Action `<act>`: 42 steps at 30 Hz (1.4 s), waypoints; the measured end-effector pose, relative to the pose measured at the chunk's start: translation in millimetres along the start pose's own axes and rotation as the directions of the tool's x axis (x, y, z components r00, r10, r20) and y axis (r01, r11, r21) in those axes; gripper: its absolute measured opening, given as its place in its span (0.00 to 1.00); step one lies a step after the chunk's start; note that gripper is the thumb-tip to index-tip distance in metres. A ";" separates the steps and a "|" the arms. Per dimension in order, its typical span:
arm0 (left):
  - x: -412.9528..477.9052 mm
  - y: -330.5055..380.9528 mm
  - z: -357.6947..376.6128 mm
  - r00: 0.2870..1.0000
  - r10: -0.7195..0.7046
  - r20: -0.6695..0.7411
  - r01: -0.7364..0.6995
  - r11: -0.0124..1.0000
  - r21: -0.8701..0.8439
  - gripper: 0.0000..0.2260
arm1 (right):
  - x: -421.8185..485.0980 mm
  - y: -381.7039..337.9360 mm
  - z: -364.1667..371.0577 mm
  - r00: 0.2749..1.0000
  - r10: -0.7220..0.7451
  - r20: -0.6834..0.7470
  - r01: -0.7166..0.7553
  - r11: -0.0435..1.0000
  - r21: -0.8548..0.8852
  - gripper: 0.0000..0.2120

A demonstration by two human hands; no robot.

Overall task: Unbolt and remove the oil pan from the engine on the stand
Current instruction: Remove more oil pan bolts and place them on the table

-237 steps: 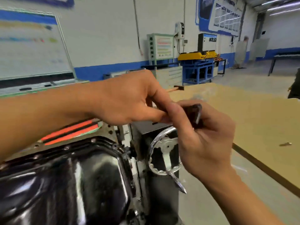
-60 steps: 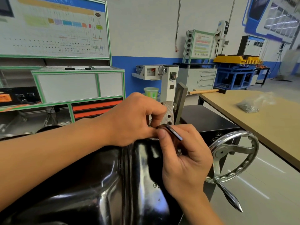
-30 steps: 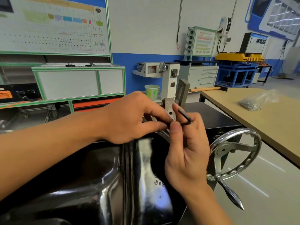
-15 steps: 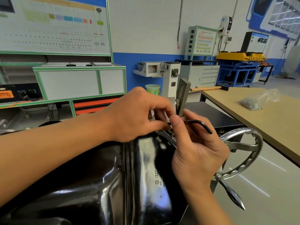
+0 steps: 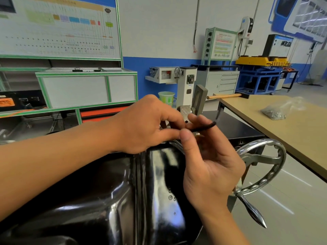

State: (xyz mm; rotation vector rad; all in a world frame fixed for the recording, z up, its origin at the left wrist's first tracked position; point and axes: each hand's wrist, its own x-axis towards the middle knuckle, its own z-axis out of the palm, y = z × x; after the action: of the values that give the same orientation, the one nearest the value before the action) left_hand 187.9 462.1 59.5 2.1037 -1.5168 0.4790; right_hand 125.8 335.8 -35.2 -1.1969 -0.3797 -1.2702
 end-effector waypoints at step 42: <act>-2.1 -0.8 -3.7 0.998 0.021 0.057 -0.019 0.999 -0.028 0.12 | 2.7 6.0 -4.8 0.990 -0.108 0.091 0.130 0.946 -0.298 0.06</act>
State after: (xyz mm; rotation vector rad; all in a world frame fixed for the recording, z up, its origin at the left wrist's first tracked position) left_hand 188.1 466.0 61.2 2.1000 -1.5689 0.4060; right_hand 130.2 329.4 -37.8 -1.5026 -0.3213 -1.4284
